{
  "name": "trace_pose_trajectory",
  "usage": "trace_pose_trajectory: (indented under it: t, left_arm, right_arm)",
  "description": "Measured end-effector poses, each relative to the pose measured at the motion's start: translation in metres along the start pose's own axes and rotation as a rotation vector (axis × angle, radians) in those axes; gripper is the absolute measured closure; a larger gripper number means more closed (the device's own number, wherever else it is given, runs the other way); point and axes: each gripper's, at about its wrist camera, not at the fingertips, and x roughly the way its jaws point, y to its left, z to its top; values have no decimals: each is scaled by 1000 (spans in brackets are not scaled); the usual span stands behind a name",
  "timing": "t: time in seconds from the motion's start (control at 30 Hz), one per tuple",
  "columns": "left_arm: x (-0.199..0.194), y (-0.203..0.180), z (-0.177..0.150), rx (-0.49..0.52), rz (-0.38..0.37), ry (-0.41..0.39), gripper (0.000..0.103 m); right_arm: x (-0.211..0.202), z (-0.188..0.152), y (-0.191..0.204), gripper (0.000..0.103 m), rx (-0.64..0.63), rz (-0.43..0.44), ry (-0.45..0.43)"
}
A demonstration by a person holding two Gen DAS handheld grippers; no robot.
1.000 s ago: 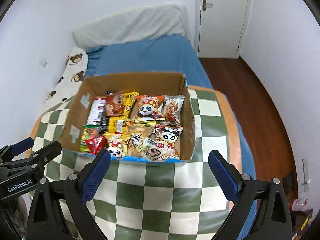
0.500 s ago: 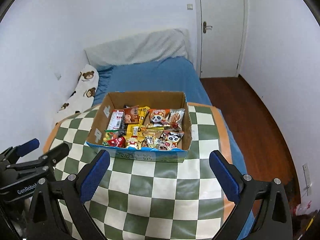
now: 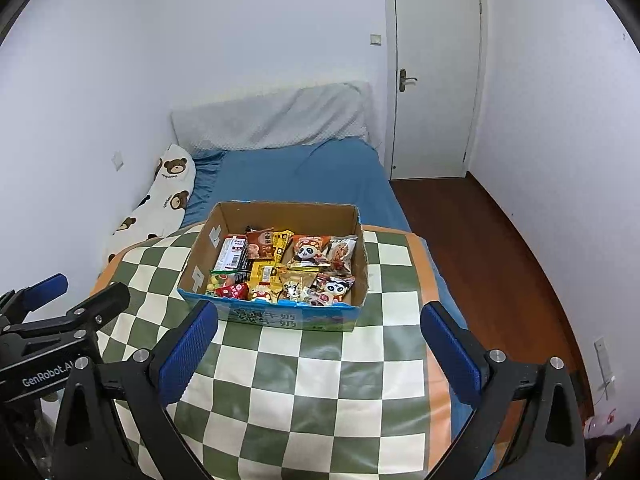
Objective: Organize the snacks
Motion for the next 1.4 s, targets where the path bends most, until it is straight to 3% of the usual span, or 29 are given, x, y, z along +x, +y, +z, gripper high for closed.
trace_pose_trajectory:
  t: [0.27,0.87,1.4]
  left_arm:
    - [25,-6,1,8,32,22,0]
    - [110,-12,17,23,90,109,0]
    - [129,-10,23,17,75,132,0]
  right_arm:
    - [14,2,-10,0,13,-12,5]
    - [105,18,-26,0,47,-58,59]
    - [133,22,-28,0,34,-74,96]
